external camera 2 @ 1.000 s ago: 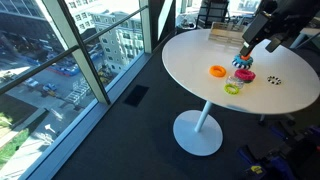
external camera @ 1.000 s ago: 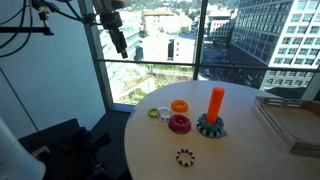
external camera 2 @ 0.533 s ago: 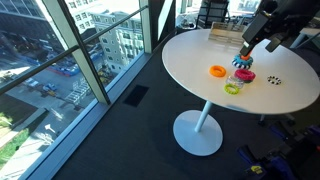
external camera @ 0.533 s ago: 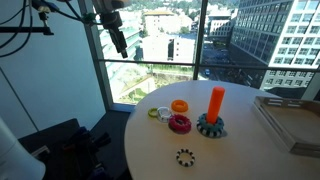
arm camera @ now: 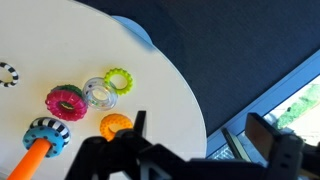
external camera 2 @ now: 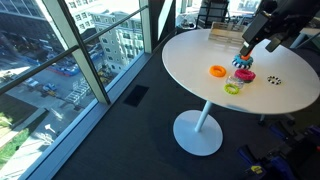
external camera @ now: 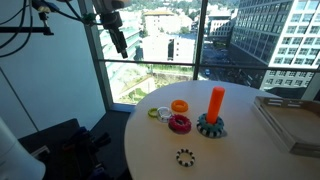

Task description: Put the clear ring onto the ring toss

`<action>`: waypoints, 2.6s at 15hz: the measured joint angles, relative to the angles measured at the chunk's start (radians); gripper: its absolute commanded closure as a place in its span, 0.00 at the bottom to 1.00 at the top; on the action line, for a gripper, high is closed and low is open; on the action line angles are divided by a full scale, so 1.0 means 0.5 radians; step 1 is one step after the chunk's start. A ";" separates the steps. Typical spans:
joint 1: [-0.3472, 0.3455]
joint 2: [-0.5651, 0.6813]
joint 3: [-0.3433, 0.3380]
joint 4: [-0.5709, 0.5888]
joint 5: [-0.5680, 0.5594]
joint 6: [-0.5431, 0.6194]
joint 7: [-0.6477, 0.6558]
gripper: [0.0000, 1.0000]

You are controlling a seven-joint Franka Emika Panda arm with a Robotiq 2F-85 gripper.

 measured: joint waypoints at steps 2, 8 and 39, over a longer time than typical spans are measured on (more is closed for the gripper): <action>-0.001 0.007 -0.009 0.013 -0.006 0.000 0.000 0.00; -0.023 0.110 -0.058 0.104 -0.034 -0.008 0.000 0.00; -0.117 0.693 -0.493 0.258 0.041 -0.071 -0.118 0.00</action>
